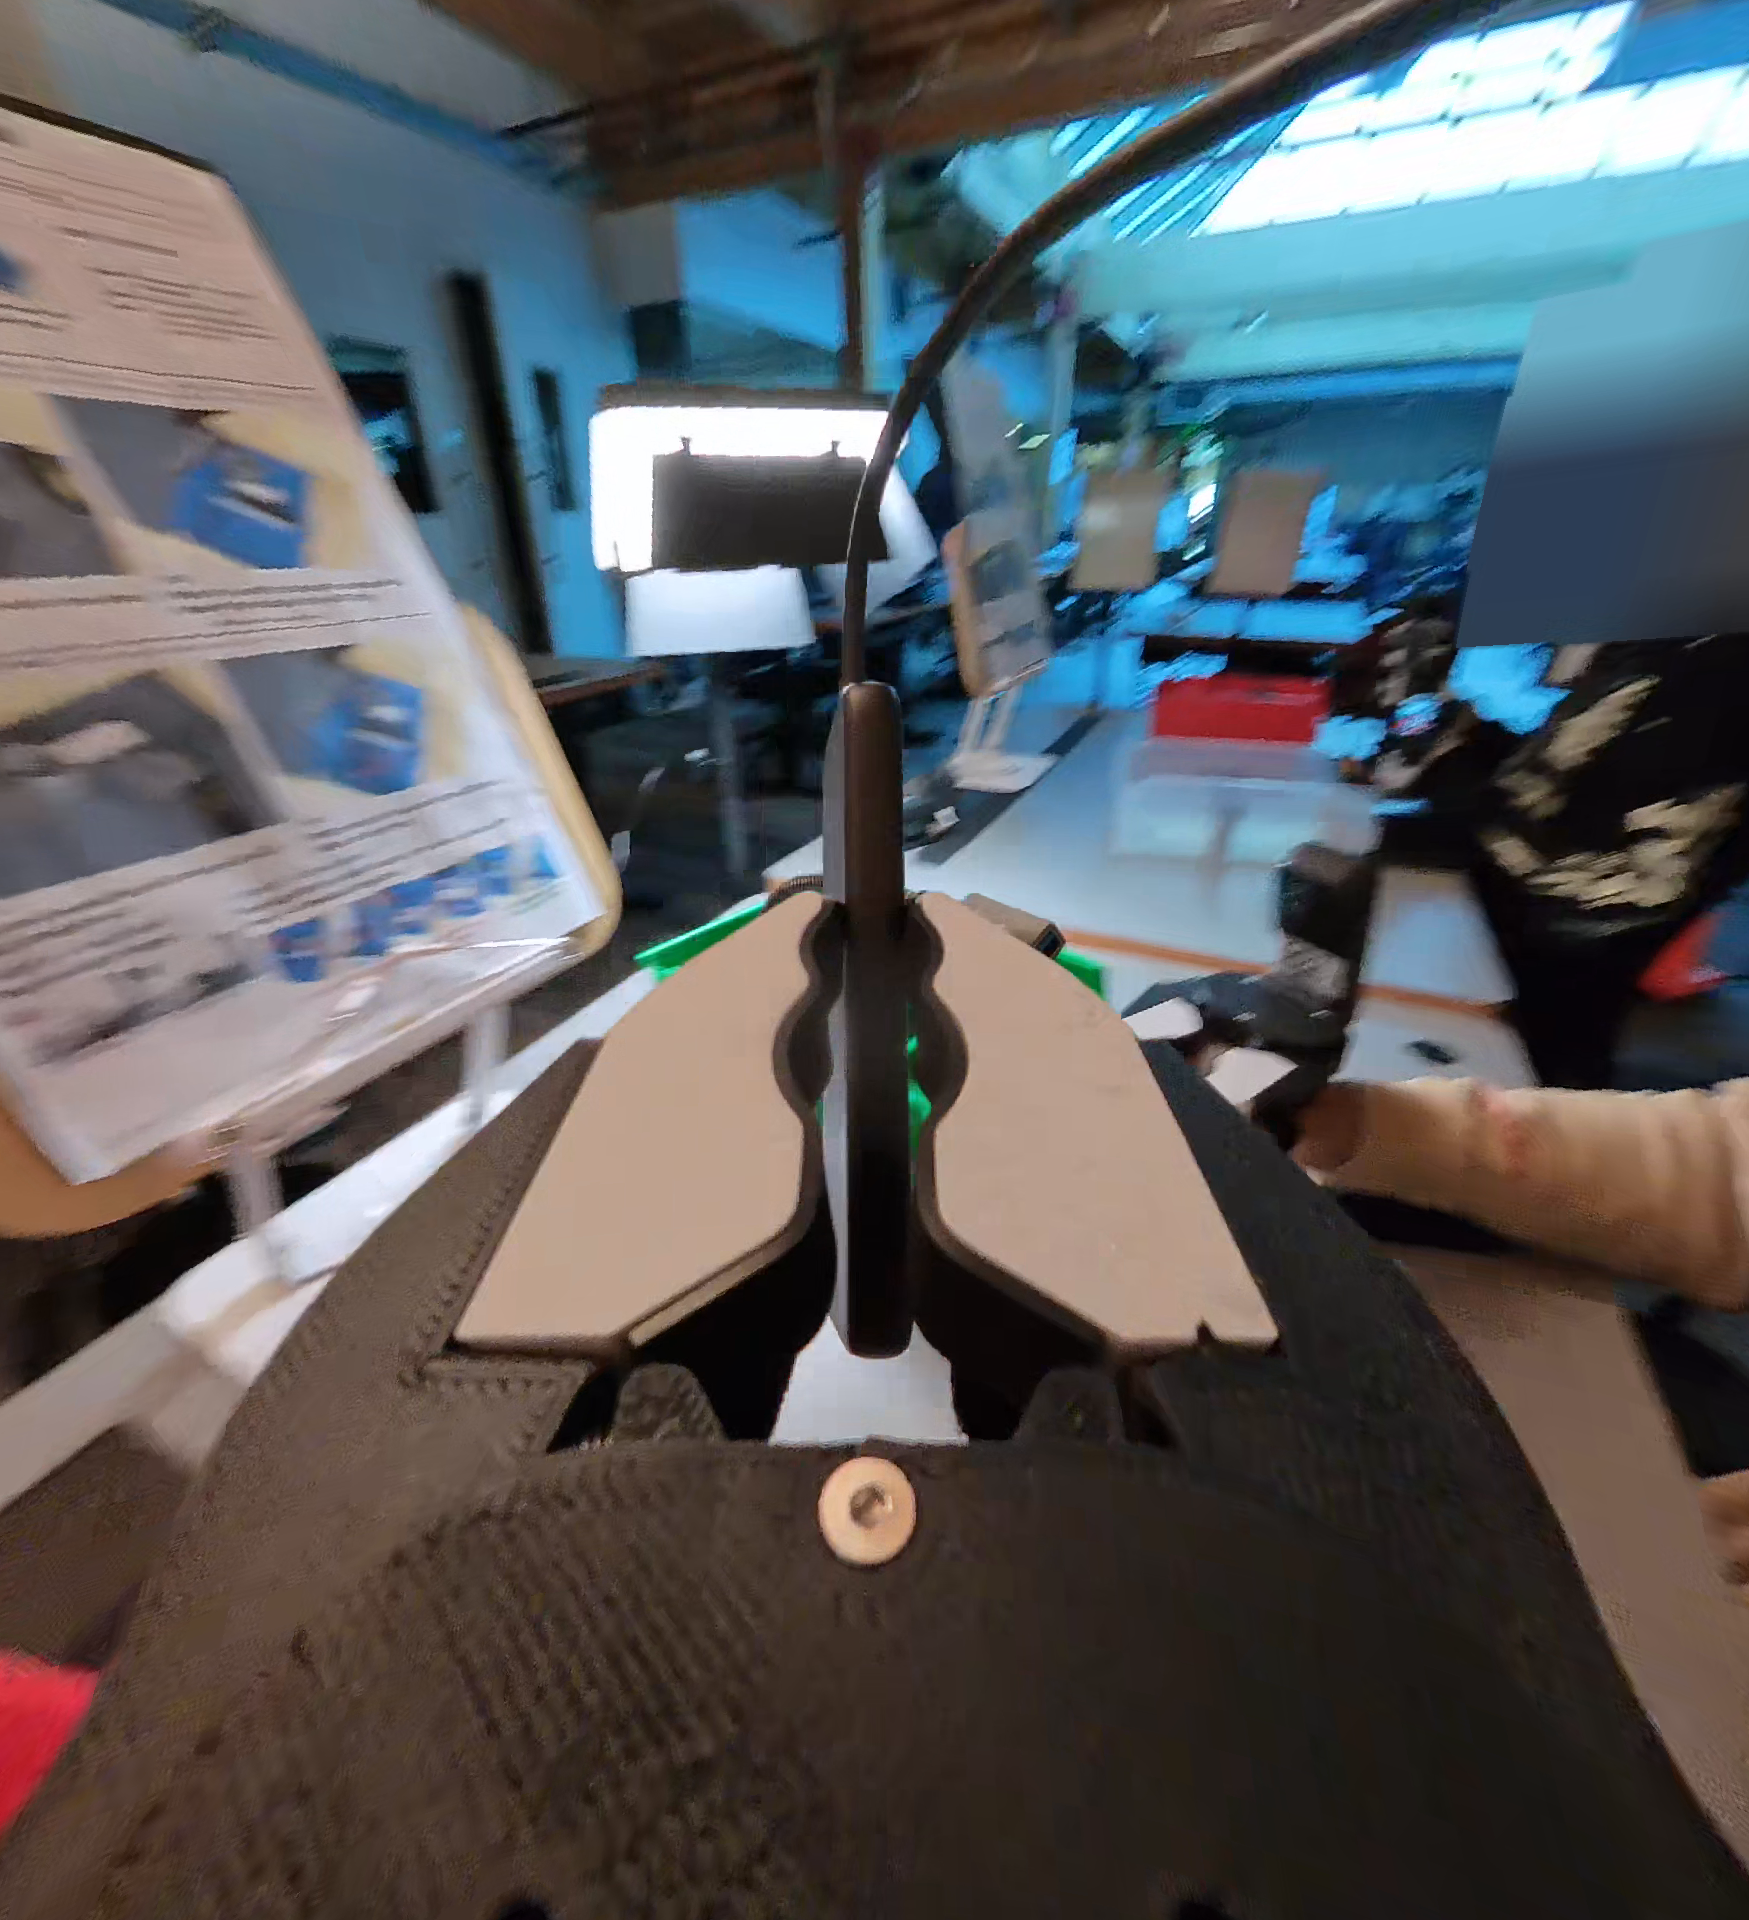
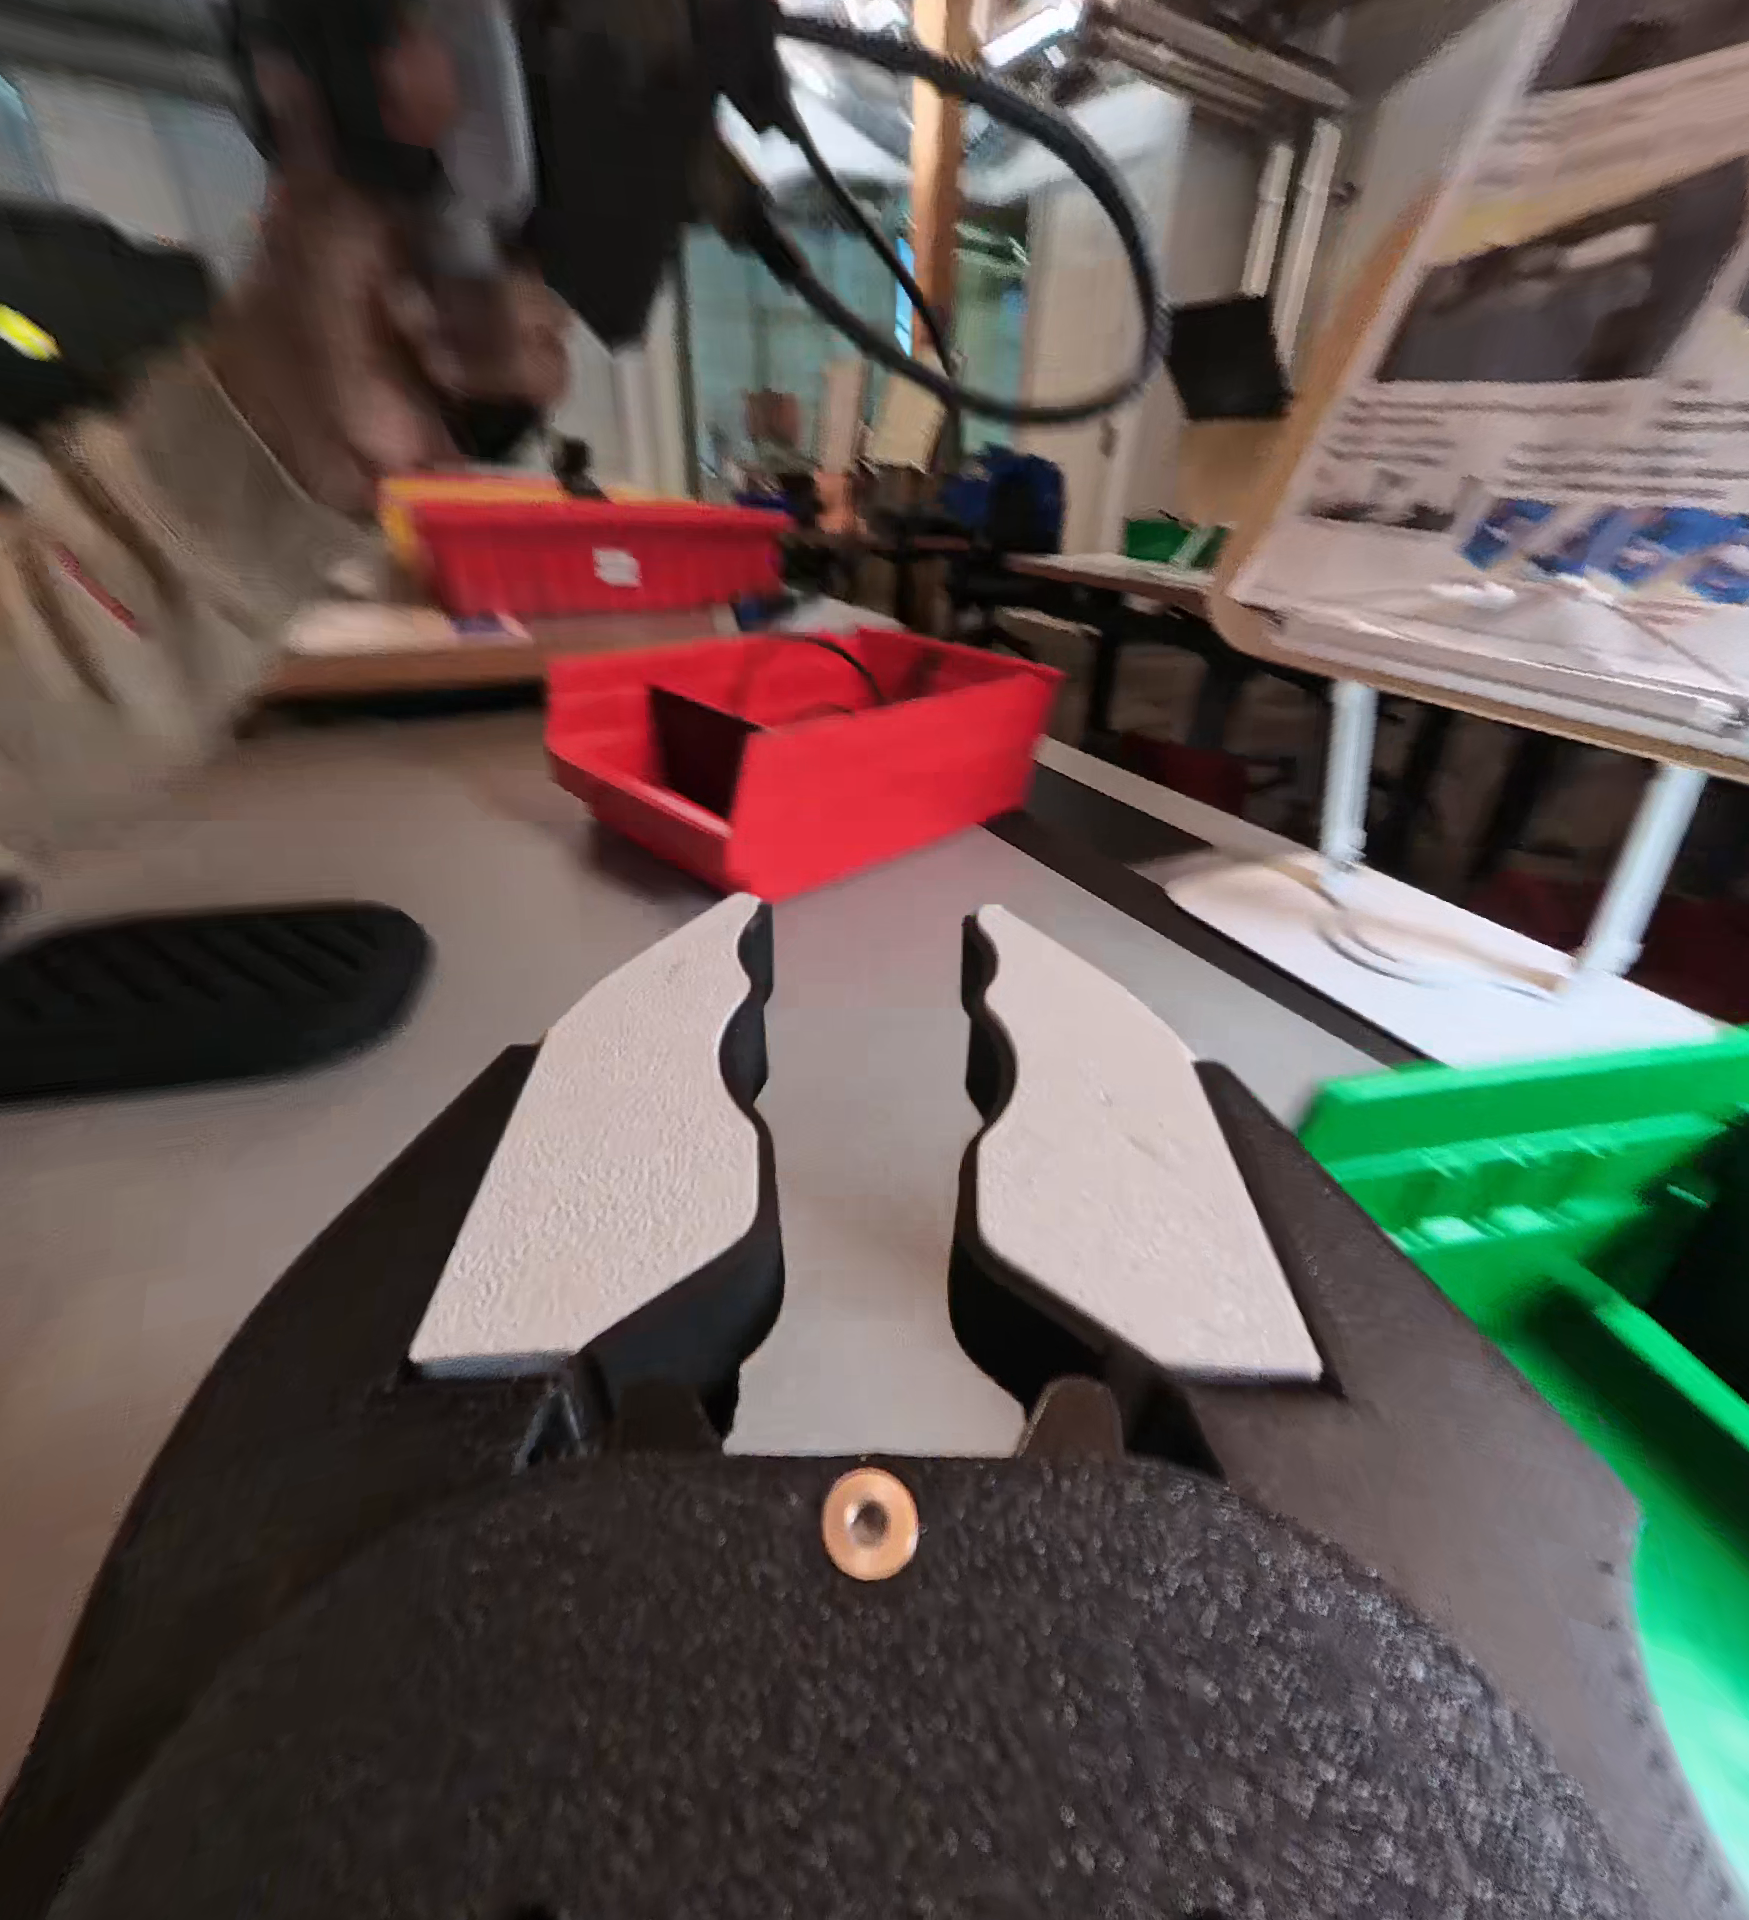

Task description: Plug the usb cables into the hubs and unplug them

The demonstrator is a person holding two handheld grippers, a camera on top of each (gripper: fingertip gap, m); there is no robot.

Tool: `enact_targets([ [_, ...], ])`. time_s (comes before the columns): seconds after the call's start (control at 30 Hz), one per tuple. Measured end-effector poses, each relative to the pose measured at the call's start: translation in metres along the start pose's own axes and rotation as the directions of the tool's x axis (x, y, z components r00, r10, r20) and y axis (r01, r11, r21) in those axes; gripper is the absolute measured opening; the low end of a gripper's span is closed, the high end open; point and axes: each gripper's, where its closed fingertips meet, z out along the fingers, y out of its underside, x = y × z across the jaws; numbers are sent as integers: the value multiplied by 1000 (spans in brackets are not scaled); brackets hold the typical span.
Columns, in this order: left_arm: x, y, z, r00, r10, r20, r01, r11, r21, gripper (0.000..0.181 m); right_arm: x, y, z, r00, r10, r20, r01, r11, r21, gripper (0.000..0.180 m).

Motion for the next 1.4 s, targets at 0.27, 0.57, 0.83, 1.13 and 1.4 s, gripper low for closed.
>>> enact_targets([
  [0.27, 65, 42, 36, 911, -269, -312, 323, 936, 138, 11, -43, -32, 33, 884, 330, 331, -386, 915, 119, 64],
  [0.57, 83, 88, 36, 835, -407, -370, 479, 869, 125, 11, -70, -45, 46, 781, 381, 495, -516, 840, 168, 15],
  [0.83, 78, 135, 22, 896, -328, -299, 344, 939, 2, 14, -75, -14, 46, 754, 405, 518, -503, 863, 56, 9],
  [1.13, 101, 179, 25, 899, -286, -331, 240, 955, -173, 27, -81, -5, 45, 780, 388, 491, -442, 897, -7, 9],
  [1.4, 104, 178, 27, 868, -353, -348, 315, 935, -164, 12, -77, -6, 45, 799, 381, 465, -441, 897, 23, 13],
])
